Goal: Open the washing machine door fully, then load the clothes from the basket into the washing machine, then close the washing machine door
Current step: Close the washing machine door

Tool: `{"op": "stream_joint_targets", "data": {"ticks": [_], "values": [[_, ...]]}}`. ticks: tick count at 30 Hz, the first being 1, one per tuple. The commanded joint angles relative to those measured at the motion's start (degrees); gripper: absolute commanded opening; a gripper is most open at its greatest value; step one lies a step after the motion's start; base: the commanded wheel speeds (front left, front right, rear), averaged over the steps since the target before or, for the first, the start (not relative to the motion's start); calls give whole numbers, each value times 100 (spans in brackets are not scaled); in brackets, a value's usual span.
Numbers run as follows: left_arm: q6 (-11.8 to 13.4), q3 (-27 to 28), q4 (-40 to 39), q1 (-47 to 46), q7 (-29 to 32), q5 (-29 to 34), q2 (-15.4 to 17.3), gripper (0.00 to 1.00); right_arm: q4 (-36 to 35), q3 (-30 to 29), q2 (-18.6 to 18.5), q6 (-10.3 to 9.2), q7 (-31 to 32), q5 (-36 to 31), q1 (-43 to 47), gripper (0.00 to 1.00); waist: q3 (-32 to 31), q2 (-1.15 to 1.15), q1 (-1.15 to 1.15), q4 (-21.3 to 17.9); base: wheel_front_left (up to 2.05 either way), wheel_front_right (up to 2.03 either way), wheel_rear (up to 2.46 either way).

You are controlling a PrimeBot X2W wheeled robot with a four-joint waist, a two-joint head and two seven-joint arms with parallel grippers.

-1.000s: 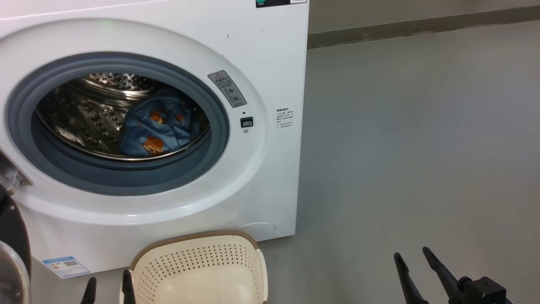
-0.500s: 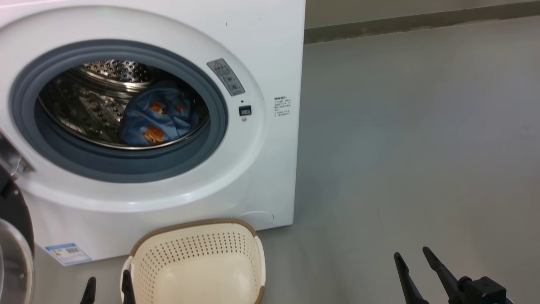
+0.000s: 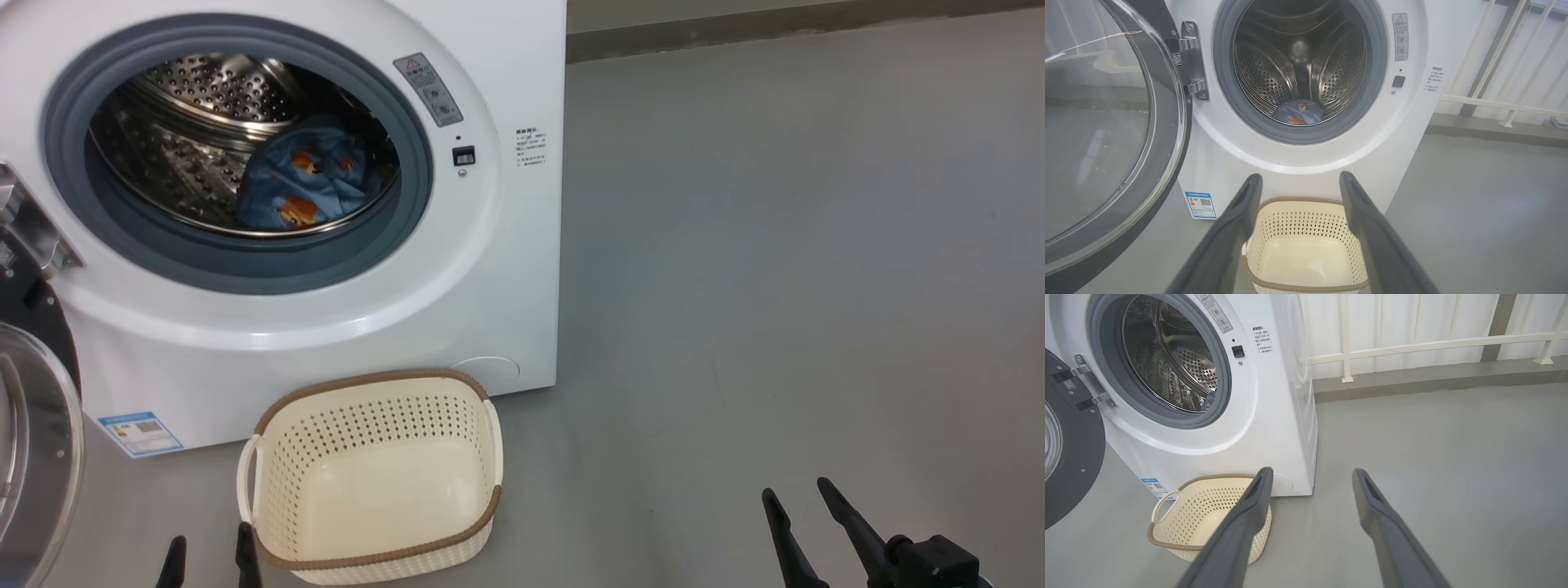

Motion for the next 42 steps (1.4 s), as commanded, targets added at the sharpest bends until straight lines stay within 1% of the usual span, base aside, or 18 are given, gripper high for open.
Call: {"op": "stream_joint_targets", "data": {"ticks": [1,9,27,36,42], "values": [[43,171,-139,-174,-37,9,48,100,-143,118,-72,9,-68,-23,-102,100,5,0,0,4,-38,38,0],[31,172,-146,-199,-37,0,48,100,-144,103,-66,9,-68,-25,-96,100,20,0,0,83,-4,4,0],[2,215,-214,-185,-37,-21,48,100,-149,89,-50,9,-68,-47,-121,100,41,0,0,544,0,0,0],[48,207,-253,-173,-37,-35,48,100,-164,120,-96,9,-68,-57,-168,100,92,0,0,1017,0,0,0],[86,183,-286,-157,-37,-57,48,100,-170,126,-135,9,-68,-59,-200,100,85,0,0,1457,0,0,0]]}}
